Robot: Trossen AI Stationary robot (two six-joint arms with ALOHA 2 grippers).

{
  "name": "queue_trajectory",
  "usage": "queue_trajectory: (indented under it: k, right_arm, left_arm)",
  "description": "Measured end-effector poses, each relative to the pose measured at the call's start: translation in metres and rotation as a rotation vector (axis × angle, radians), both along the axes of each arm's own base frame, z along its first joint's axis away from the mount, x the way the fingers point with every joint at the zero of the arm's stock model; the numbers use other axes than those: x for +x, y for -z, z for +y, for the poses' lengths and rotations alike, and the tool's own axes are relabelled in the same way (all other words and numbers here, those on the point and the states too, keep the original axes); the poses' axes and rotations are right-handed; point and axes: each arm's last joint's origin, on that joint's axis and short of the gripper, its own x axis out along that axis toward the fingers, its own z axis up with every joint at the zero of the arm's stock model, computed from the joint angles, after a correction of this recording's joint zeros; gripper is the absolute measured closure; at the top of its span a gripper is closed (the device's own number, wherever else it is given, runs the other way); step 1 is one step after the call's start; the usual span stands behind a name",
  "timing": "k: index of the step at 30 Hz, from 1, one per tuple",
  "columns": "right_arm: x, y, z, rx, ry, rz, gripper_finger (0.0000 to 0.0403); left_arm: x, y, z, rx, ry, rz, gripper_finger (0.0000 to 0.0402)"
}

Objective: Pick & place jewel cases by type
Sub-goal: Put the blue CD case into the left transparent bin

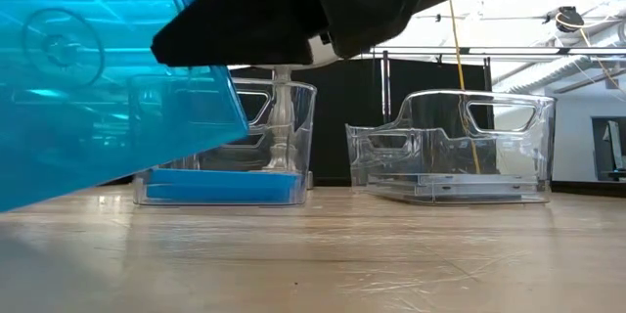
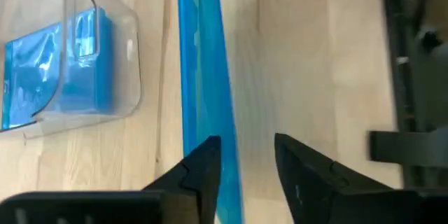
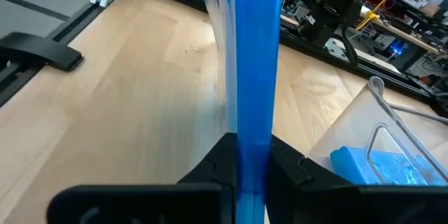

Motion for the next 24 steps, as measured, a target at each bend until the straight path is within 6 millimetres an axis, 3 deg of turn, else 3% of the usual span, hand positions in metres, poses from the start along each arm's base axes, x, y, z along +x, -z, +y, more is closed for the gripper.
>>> queue_trajectory:
  k: [5, 12, 19, 24]
  right_arm:
    - [-0.001, 0.000, -0.001, -0.020, 0.027, -0.002, 0.0370]
    - [-0.007, -0.004, 0.009, -0.095, -0.004, -0.005, 0.0375]
    - [-0.026, -0.032, 0.027, -0.162, -0.004, -0.040, 0.0372]
    - [-0.052, -0.061, 0.046, -0.211, -0.014, -0.062, 0.0374]
  left_arm:
    - [-0.019, -0.015, -0.006, -0.044, 0.035, -0.039, 0.0244]
    - [-0.043, -0.016, -0.018, -0.042, 0.082, -0.078, 0.0243]
    - [-0.074, -0.021, -0.031, 0.088, 0.200, -0.309, 0.0243]
    - [-0.081, -0.024, -0.033, 0.107, 0.189, -0.423, 0.0243]
